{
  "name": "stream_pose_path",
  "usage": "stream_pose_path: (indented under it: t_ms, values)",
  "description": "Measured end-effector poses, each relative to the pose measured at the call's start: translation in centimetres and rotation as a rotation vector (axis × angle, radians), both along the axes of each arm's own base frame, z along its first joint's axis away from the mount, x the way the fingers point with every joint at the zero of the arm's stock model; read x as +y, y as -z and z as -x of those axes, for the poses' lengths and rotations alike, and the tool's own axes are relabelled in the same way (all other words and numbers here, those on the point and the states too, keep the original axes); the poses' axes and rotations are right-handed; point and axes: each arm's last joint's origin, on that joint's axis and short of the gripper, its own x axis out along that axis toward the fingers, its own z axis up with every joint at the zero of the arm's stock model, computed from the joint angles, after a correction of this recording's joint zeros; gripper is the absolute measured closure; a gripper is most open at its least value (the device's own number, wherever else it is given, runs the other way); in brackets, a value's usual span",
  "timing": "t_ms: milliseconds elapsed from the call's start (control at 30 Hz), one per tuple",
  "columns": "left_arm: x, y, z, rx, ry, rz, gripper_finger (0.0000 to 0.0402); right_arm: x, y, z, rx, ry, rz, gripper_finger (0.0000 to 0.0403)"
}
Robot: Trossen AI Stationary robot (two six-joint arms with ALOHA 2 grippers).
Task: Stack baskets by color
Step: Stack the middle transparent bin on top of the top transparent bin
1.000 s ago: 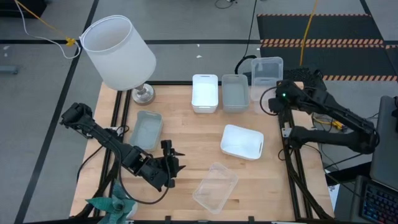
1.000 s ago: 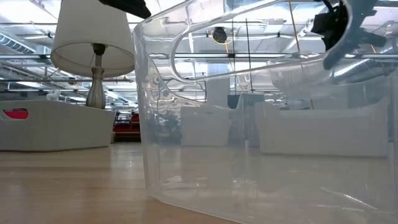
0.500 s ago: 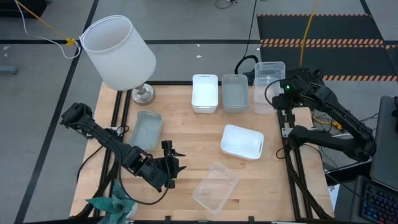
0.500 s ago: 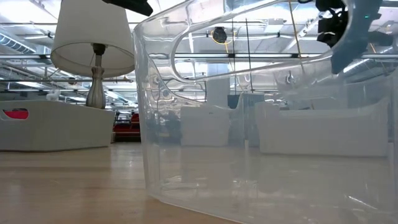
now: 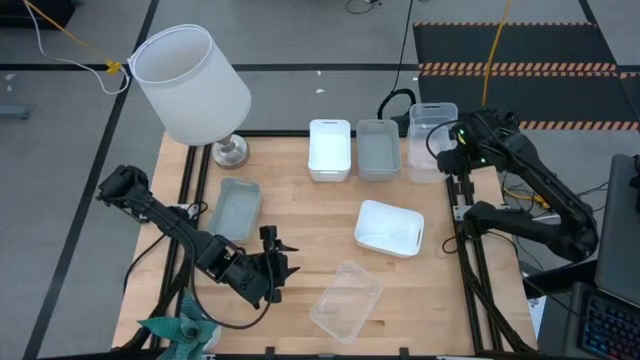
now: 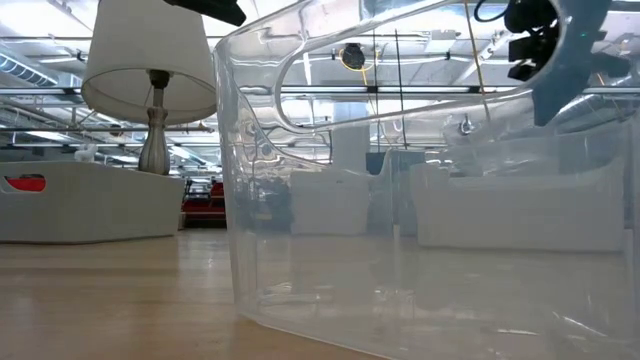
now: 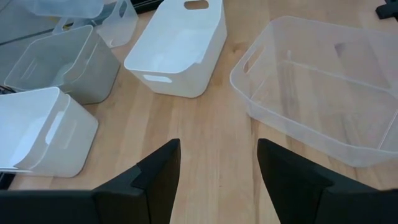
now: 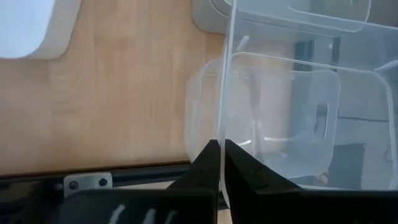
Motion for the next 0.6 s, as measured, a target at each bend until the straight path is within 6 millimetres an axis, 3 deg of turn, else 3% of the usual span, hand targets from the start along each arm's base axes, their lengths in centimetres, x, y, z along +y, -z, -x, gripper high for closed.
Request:
stream_pose_path:
  t_ms: [600]
  values:
    - [0.00,0.00,0.00,0.000,0.000,0.000,0.0188,-0.93,0.38,0.41,0.117,-0.059,0.026,0.0401]
